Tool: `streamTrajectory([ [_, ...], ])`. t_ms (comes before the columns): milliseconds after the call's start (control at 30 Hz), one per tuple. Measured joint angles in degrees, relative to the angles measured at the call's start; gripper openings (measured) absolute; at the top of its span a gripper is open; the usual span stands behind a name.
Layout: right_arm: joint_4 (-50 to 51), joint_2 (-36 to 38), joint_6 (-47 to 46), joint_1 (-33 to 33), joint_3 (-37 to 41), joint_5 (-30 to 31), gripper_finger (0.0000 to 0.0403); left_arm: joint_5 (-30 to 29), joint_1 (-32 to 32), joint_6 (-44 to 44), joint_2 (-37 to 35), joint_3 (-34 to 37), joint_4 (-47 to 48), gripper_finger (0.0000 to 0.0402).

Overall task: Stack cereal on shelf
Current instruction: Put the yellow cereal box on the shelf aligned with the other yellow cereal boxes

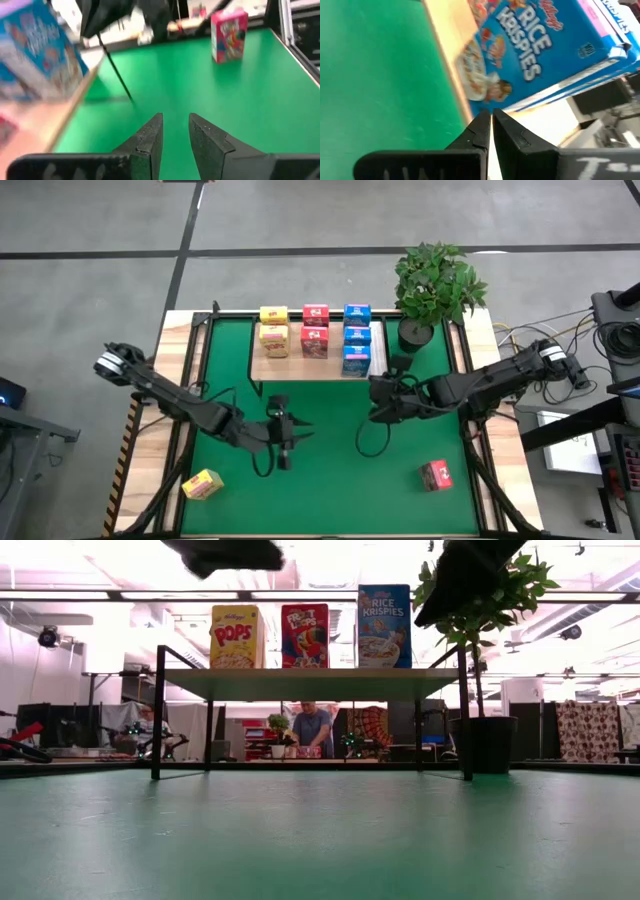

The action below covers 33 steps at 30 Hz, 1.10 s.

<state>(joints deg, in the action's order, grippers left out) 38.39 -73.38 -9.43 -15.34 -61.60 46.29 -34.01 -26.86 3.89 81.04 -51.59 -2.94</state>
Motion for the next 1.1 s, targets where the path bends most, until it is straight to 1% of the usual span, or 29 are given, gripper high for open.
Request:
streamTrajectory([
  [100,-0.9,-0.3,-3.8,-3.0,0.0,0.1,0.0011,0.0,-1.6,6.5,-1.8,0.0,6.4,0.0077],
  [267,-5.6,-1.5,-5.6,-7.2,0.0,0.0,0.0011,0.5,-3.1,13.5,-3.7,-0.3,11.3,0.0077],
  [300,-6.6,-1.7,-5.4,-7.9,0.0,0.0,0.0011,1.1,-3.3,14.9,-3.9,-0.8,12.5,0.0077],
  [500,-12.1,-3.7,-3.7,-10.7,0.0,0.1,0.0011,9.1,-3.8,27.1,-3.2,-5.4,22.3,0.0077],
  [633,-12.2,-4.5,-3.5,-11.1,0.0,0.0,0.0011,15.6,-4.8,36.9,-1.3,-10.5,32.7,0.0077],
  [700,-12.3,-4.6,-3.6,-11.3,0.0,0.1,0.0011,19.0,-5.4,43.9,0.0,-14.0,39.6,0.0077],
  [833,-12.4,-4.7,-3.5,-11.3,0.0,0.2,0.0011,23.5,-7.8,56.8,3.7,-21.0,53.3,0.0077],
  [933,-12.5,-4.7,-3.5,-11.3,0.0,0.2,0.0011,25.1,-10.5,63.1,7.3,-26.0,62.5,0.0077],
  [1100,-12.5,-4.7,-3.5,-11.3,0.0,0.1,0.0011,29.3,-15.5,70.2,12.6,-33.3,74.8,0.0077],
])
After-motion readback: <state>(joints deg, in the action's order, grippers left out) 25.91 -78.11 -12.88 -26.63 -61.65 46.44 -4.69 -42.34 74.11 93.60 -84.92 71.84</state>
